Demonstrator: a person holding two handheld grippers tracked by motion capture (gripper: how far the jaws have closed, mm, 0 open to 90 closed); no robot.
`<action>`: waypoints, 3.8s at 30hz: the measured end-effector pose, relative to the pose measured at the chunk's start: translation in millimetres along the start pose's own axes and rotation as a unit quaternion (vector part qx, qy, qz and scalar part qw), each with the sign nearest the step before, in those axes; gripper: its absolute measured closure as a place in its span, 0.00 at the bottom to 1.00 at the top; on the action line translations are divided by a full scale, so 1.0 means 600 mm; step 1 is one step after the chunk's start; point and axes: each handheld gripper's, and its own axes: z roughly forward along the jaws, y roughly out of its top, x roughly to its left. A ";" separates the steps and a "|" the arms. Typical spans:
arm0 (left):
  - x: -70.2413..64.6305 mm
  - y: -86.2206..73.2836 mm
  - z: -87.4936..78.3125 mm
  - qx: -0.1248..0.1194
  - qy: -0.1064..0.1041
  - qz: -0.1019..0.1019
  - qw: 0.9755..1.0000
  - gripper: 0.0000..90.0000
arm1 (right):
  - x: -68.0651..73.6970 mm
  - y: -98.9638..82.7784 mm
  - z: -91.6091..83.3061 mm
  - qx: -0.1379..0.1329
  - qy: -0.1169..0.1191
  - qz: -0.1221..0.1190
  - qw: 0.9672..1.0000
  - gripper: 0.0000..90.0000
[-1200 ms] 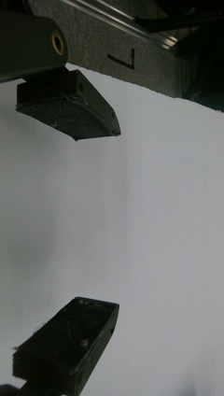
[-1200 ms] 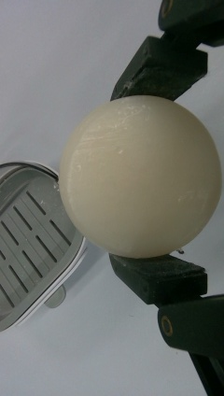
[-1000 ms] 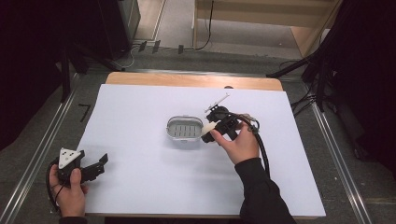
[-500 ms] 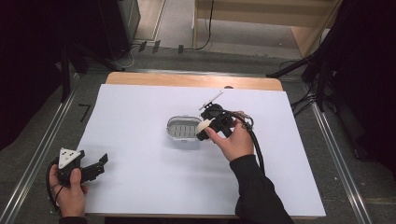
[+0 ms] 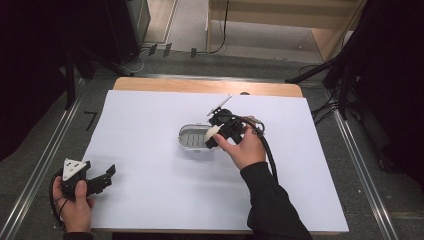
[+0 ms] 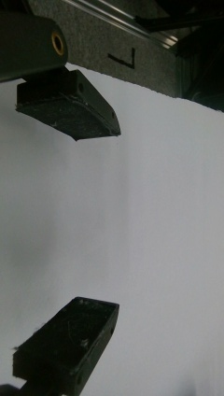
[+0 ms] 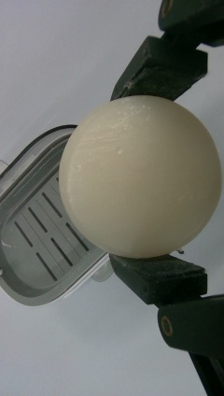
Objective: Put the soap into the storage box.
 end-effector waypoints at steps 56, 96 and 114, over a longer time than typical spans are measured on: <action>0.000 0.000 0.000 0.001 -0.001 0.001 1.000 0.16 | 0.024 0.070 0.066 0.012 0.009 -0.004 1.000 0.28; 0.000 0.000 0.000 0.001 -0.001 0.000 1.000 0.16 | 0.025 0.066 0.066 0.011 0.034 0.009 0.999 0.26; 0.000 0.000 0.000 0.000 -0.001 0.000 1.000 0.16 | 0.021 0.049 0.043 -0.002 0.038 0.013 0.999 0.22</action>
